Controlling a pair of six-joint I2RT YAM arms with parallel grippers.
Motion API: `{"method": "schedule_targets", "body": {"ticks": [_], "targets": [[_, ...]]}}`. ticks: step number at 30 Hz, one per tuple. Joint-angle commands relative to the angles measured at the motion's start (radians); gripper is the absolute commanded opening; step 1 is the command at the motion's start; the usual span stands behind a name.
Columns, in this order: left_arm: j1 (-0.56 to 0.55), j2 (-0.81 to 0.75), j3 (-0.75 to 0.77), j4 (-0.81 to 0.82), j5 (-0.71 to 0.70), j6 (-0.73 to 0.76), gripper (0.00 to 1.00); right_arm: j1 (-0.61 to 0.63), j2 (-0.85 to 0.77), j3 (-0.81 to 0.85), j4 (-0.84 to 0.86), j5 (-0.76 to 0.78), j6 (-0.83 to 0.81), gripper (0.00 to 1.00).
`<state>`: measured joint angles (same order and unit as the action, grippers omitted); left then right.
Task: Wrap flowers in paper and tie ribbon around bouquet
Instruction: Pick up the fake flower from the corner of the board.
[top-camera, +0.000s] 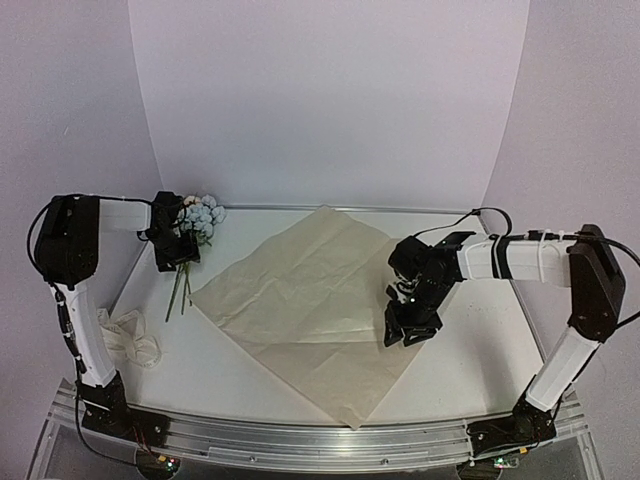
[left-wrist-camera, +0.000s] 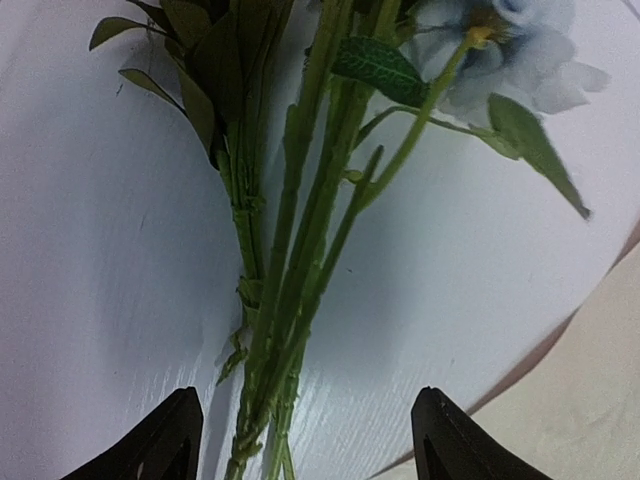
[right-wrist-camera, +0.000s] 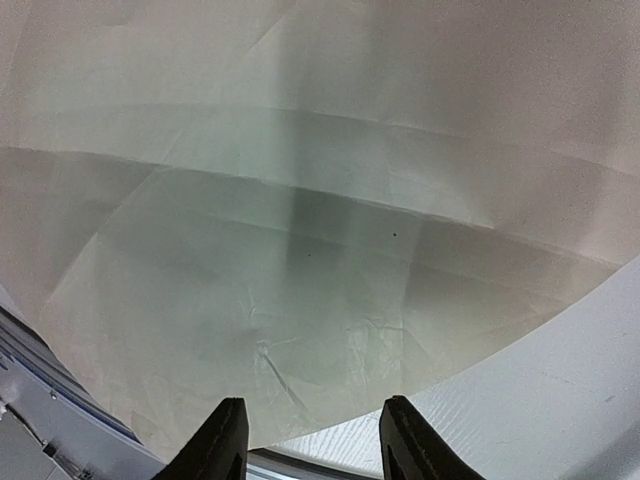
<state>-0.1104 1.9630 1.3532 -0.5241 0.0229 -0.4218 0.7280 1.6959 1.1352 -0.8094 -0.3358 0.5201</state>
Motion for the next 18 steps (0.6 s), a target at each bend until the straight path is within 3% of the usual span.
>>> {"method": "schedule_targets", "body": {"ticks": [1, 6, 18], "targets": [[0.0, 0.06, 0.094, -0.008, -0.075, 0.021, 0.72, 0.001, 0.021, 0.038, 0.008, -0.007, -0.013, 0.46], [0.0, 0.126, 0.141, -0.014, -0.099, 0.02, 0.65, 0.002, 0.034, 0.02, 0.036, -0.024, 0.012, 0.43], [-0.032, 0.237, 0.207, -0.048, -0.204, 0.032, 0.36, 0.066, 0.065, -0.01, 0.072, 0.004, 0.03, 0.38]]}}
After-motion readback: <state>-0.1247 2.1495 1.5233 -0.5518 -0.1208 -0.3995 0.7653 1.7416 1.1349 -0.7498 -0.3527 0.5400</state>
